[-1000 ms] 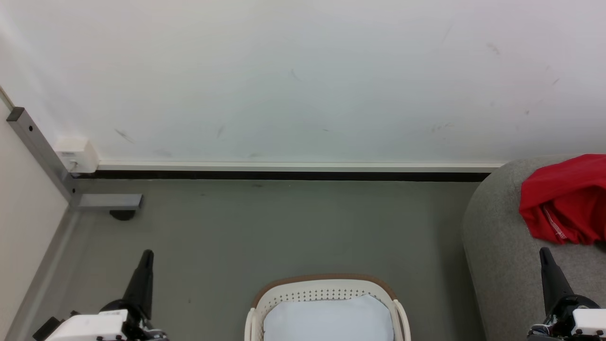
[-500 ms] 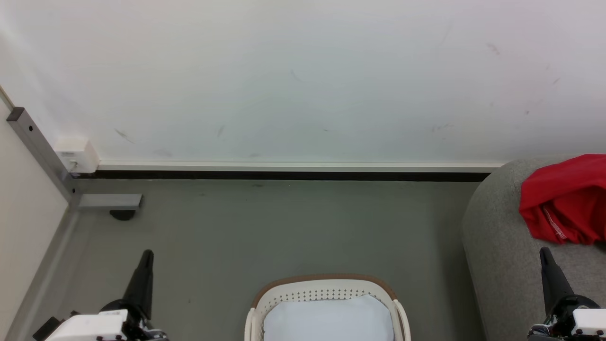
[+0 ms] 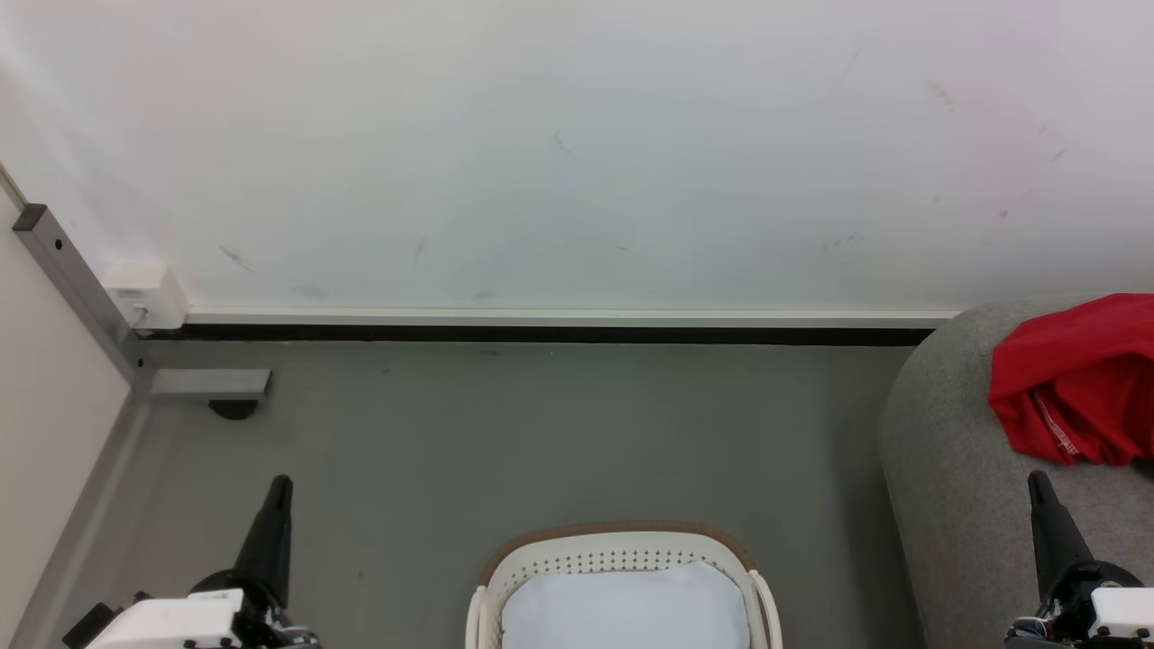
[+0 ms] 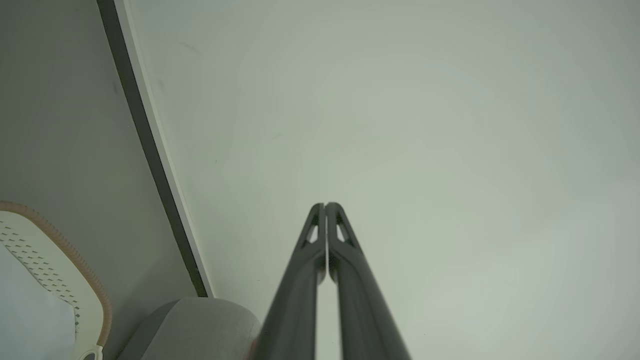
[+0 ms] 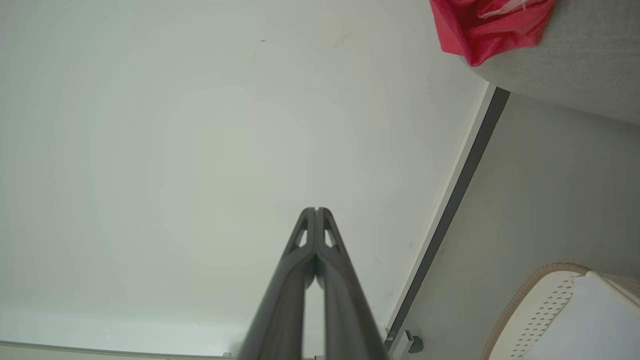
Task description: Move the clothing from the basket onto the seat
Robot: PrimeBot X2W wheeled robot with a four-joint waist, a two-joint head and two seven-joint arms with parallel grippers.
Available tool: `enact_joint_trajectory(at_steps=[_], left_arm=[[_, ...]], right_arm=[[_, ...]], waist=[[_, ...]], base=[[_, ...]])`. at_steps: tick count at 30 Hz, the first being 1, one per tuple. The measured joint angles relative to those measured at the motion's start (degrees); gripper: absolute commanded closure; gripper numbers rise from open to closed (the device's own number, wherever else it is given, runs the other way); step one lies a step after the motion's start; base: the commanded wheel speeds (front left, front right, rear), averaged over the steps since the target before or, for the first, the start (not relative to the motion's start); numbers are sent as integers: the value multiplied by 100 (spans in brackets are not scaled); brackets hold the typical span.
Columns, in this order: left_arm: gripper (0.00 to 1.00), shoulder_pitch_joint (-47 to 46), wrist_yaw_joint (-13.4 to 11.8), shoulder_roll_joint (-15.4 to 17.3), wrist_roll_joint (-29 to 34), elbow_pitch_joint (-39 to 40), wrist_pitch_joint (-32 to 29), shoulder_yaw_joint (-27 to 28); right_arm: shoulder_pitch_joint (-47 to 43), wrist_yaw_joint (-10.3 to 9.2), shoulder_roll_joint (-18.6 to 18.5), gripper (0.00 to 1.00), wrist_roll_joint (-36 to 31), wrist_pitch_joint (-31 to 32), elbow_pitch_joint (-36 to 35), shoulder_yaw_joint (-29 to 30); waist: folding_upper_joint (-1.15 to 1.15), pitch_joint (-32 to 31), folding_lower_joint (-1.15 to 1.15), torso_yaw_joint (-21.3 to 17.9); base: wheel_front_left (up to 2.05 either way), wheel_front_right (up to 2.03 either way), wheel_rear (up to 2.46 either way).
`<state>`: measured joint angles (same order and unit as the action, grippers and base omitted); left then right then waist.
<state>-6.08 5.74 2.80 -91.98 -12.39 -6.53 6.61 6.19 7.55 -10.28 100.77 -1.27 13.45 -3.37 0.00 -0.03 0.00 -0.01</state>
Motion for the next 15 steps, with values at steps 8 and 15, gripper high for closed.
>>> enact_joint_trajectory(at_steps=[8, 15], left_arm=[[100, 0, 0, 0, 0, 0, 0, 0], [100, 0, 0, 0, 0, 0, 0, 0]], right_arm=[[0, 0, -4, 100, 5, -10, -1, -5], [0, 0, -10, 100, 7, -14, -2, -11]], waist=[[0, 0, 0, 0], [0, 0, 0, 0]], base=[[0, 0, 0], [0, 0, 0]])
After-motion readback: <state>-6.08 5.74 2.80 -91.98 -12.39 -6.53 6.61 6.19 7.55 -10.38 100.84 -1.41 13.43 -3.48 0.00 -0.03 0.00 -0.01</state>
